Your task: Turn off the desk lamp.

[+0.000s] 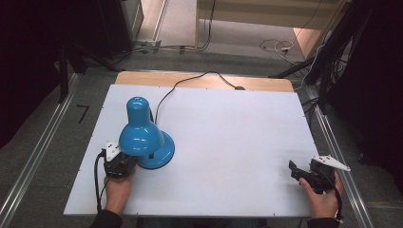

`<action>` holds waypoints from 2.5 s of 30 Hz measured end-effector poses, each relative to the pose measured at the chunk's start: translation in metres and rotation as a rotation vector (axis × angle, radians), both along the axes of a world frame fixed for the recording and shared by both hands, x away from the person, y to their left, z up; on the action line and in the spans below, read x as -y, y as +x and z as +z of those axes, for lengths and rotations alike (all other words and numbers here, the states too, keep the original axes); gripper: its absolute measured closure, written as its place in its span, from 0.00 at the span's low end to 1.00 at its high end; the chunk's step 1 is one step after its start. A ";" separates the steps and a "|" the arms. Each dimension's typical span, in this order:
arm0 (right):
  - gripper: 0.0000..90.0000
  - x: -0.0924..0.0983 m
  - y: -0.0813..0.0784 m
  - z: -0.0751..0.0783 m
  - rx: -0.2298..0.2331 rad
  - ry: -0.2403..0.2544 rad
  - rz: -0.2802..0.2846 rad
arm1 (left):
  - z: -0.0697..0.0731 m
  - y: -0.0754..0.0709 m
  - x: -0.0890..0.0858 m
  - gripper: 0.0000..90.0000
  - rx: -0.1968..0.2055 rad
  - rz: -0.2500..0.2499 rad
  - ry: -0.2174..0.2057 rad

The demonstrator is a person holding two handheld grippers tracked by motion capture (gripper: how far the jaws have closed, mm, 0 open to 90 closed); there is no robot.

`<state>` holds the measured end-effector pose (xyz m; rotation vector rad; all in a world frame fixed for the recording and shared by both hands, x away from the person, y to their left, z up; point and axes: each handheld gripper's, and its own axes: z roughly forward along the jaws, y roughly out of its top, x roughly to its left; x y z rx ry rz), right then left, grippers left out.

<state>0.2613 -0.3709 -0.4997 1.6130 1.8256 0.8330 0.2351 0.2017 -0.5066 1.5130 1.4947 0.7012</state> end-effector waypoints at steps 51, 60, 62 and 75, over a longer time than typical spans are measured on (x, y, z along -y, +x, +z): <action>0.17 0.005 -0.003 0.002 0.002 0.006 -0.016 | 0.004 -0.021 -0.037 0.31 -0.032 0.021 0.043; 0.17 0.007 -0.004 0.002 0.004 0.007 -0.024 | 0.003 -0.026 -0.052 0.26 -0.042 0.058 0.037; 0.17 0.008 -0.003 0.002 0.005 0.009 -0.025 | 0.002 -0.026 -0.055 0.24 -0.049 0.066 0.033; 0.17 0.013 -0.005 0.001 0.002 0.010 -0.038 | 0.000 -0.029 -0.072 0.16 -0.061 0.140 0.003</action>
